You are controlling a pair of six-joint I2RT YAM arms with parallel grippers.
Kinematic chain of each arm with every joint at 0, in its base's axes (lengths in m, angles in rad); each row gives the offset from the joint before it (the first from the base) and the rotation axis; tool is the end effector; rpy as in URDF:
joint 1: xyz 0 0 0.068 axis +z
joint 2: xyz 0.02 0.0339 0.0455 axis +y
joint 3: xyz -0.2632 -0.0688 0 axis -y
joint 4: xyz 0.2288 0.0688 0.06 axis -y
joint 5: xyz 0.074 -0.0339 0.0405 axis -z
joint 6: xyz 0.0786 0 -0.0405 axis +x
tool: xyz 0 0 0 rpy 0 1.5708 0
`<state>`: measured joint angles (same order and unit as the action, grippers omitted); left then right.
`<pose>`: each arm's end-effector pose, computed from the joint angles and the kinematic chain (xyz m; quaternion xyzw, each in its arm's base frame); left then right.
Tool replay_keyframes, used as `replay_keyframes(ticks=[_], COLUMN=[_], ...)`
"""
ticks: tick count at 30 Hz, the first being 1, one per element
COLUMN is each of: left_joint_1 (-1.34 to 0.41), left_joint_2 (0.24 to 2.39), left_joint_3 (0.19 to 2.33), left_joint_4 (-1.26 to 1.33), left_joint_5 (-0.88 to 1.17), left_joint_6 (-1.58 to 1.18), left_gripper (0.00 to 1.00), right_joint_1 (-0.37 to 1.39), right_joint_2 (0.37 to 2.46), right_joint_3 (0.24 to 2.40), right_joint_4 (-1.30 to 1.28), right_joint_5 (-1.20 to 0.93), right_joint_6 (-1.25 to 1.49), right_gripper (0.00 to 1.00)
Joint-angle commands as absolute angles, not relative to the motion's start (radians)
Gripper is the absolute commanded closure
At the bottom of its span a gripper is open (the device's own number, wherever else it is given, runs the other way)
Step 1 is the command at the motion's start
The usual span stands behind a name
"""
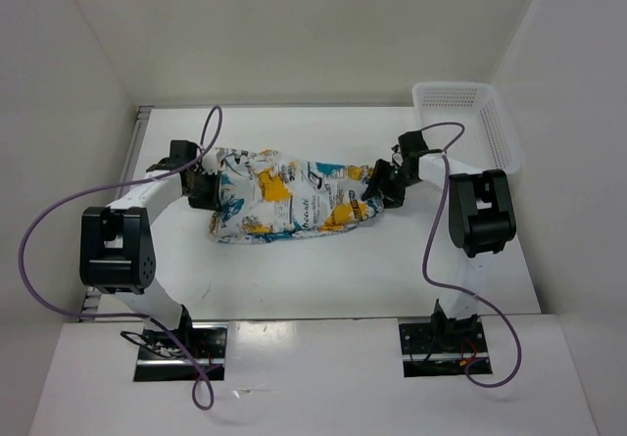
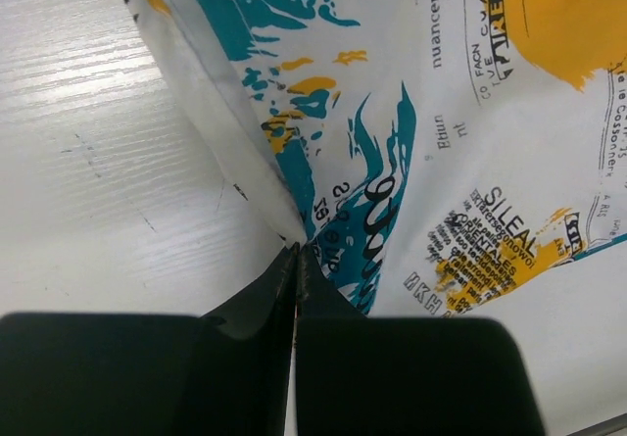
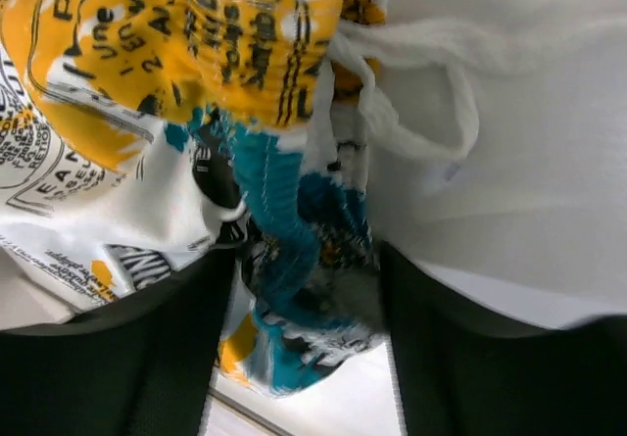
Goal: Fold and stack the shorts
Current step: Fold the shorts
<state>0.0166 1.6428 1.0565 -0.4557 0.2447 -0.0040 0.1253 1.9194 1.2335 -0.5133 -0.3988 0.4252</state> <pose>0.3388 -0.0134 0.1697 0.0220 0.9583 -0.1162 0.2601 0.3714 0.0775 0.1259 0.1077 0.9580 0.2366 0.1213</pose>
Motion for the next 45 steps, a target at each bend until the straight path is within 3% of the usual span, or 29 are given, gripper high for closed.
replay_keyframes(ticks=[1,3,6,9,10,11,22,29,36,43,44,45], left_joint_1=[0.02,0.02,0.02,0.02,0.02,0.02,0.02,-0.089,-0.153,-0.153,-0.153,-0.153], left_joint_2=[1.669,1.68,1.68,1.689,1.689,1.689,1.651,1.606,1.549,1.549,1.549,1.549], left_joint_3=[1.092,1.092,1.092,1.092,1.092,1.092,1.023,0.951,0.925,0.974,0.985,0.985], left_joint_4=[-0.446,-0.446,-0.437,-0.437,-0.437,-0.437,-0.437,-0.408,-0.399,-0.431,-0.44,-0.44], left_joint_5=[0.287,0.296,0.307,0.307,0.307,0.307,0.37,0.411,0.433,0.399,0.39,0.39], left_joint_6=[0.0,0.0,0.0,0.0,0.0,0.0,0.0,0.0,0.0,0.0,0.0,0.0], left_gripper=[1.0,1.0,1.0,1.0,1.0,1.0,1.0,1.0,1.0,1.0,1.0,1.0], right_joint_1=[0.126,0.126,0.135,0.135,0.144,0.144,0.144,0.144,0.153,0.153,0.153,0.153], right_joint_2=[1.971,1.983,1.983,1.983,1.974,1.965,1.711,1.551,1.505,1.514,1.523,1.523], right_joint_3=[1.19,1.19,1.19,1.19,1.199,1.2,1.157,1.166,1.258,1.151,1.14,1.129], right_joint_4=[-0.416,-0.405,-0.391,-0.382,-0.382,-0.382,-0.514,-0.641,-0.729,-0.718,-0.707,-0.707], right_joint_5=[-0.459,-0.448,-0.396,-0.358,-0.327,-0.305,-0.026,0.136,0.146,0.061,0.052,0.04], right_joint_6=[0.459,0.471,0.492,0.505,0.514,0.514,0.523,0.491,0.453,0.477,0.486,0.486], right_gripper=[0.39,0.47,0.73,0.87,0.98,1.0,1.0,1.0,1.0,1.0,0.98,0.84])
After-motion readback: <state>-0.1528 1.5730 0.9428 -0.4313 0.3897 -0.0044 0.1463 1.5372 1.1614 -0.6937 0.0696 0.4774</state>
